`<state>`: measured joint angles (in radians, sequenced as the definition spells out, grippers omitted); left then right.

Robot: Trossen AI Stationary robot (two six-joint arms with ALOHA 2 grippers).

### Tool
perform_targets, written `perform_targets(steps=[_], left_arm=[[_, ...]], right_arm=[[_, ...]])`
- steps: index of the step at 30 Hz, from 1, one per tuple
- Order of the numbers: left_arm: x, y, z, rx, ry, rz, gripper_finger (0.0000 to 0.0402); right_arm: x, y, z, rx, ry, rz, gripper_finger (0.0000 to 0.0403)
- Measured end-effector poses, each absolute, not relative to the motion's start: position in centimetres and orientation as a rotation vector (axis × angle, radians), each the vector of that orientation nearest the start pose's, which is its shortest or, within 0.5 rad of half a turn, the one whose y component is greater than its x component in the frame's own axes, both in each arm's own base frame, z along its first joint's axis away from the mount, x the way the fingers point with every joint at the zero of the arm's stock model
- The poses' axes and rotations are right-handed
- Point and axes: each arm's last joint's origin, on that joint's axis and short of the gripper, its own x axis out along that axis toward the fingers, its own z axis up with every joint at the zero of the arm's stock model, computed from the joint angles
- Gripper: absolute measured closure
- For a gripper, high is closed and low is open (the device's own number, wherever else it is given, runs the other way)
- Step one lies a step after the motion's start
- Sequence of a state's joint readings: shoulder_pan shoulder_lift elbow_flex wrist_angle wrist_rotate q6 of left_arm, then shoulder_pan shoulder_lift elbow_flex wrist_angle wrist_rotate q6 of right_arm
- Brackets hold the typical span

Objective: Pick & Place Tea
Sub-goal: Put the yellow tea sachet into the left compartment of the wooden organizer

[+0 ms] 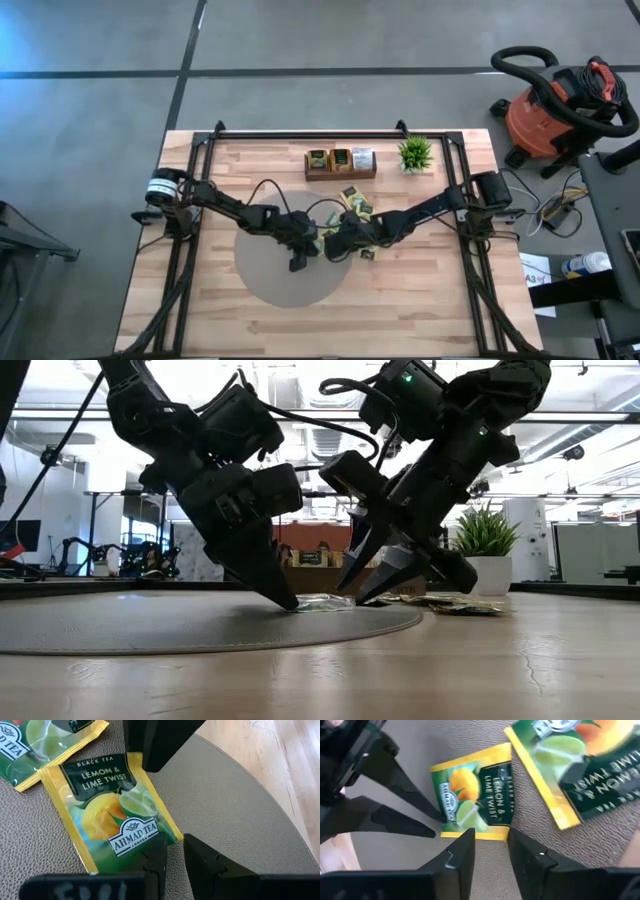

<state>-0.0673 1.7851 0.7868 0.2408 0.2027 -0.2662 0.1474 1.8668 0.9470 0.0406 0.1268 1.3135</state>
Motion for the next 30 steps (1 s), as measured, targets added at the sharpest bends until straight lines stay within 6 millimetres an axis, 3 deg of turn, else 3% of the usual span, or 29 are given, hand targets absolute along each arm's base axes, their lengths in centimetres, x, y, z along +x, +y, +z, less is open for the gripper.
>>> perform_targets(steps=[12, 30], left_arm=[[32.9, -2.5, 12.2, -0.292, 0.777, -0.134, 0.0335], [32.9, -2.5, 12.2, -0.293, 0.775, -0.134, 0.0335]], right_arm=[[35.2, 4.7, 12.4, 1.067, 0.767, -0.546, 0.0354], [35.1, 3.2, 12.2, 1.011, 0.759, -0.601, 0.0308]])
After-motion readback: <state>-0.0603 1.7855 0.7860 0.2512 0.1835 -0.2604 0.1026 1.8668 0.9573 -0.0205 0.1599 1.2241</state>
